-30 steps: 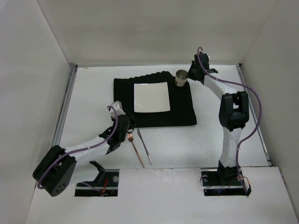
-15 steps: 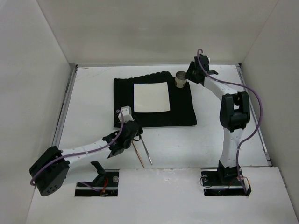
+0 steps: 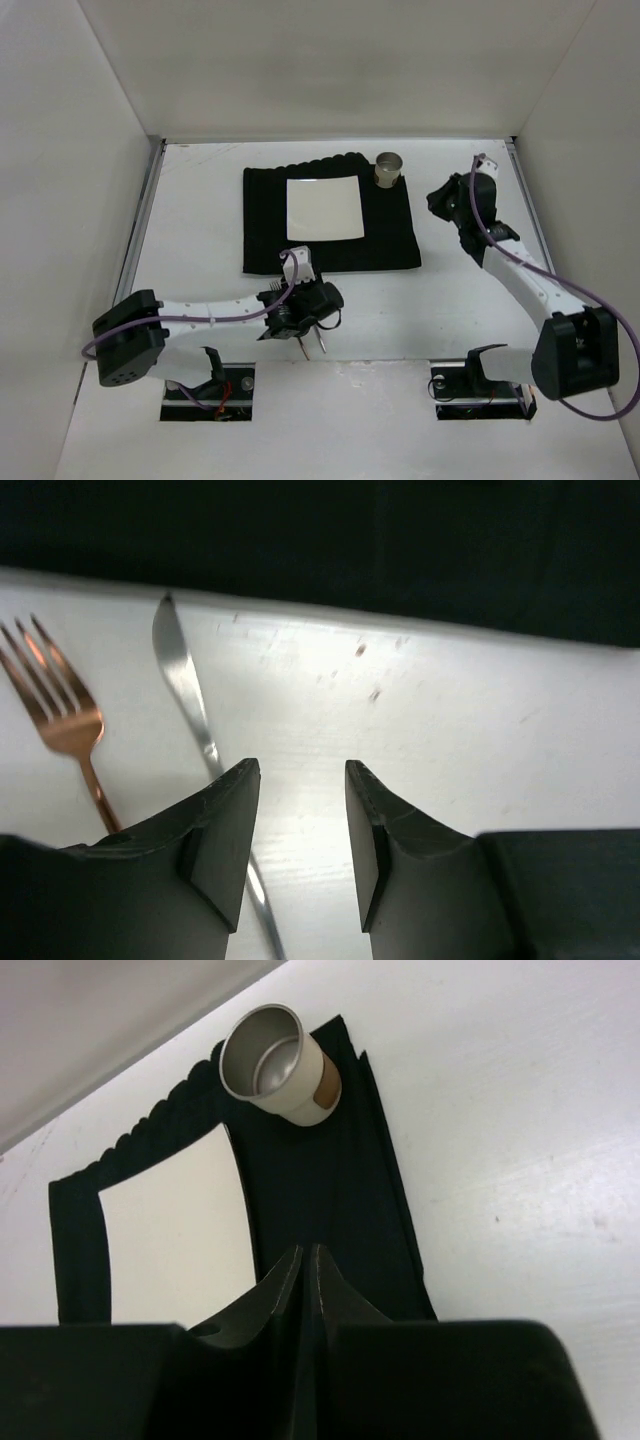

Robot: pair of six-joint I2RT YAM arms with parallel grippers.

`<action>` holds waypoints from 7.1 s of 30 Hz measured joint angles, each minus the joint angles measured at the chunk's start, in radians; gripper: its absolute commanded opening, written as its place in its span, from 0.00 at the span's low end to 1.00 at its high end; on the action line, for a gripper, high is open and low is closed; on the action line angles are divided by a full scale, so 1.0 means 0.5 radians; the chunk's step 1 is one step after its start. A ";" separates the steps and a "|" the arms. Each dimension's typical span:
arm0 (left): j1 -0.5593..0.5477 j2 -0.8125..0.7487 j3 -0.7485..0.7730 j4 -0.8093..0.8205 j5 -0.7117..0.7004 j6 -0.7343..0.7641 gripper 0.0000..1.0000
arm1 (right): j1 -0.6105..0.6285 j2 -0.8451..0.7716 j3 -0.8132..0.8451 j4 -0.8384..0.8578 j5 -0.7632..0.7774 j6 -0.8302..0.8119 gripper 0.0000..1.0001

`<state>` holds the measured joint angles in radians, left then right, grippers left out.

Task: Set the dinner table for one person

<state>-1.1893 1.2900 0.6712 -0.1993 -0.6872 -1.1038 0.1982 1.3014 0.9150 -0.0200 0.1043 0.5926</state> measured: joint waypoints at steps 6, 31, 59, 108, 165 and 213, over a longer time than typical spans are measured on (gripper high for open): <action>-0.060 0.111 0.026 -0.352 0.120 -0.381 0.36 | 0.072 -0.186 -0.365 0.099 0.003 0.043 0.19; -0.158 0.507 0.297 -0.757 0.346 -0.799 0.25 | 0.063 -0.195 -0.424 0.237 -0.092 0.085 0.31; -0.392 0.509 0.786 -1.028 0.276 -0.645 0.03 | -0.089 -0.327 -0.516 0.311 -0.195 0.140 0.46; 0.599 2.316 2.889 -0.535 0.681 0.632 0.04 | -0.258 -0.402 -0.620 0.334 -0.203 0.224 0.45; 0.228 -0.566 -0.112 -0.771 0.154 -0.011 0.31 | -0.253 -0.362 -0.620 0.387 -0.202 0.227 0.42; 0.121 -0.335 0.101 -1.028 0.144 -0.109 0.02 | -0.211 -0.333 -0.620 0.414 -0.203 0.228 0.43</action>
<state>-1.1290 1.1225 0.7216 -0.7132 -0.6151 -1.1584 0.0925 1.1351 0.6048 0.1867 0.0029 0.7067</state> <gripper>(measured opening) 0.079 0.427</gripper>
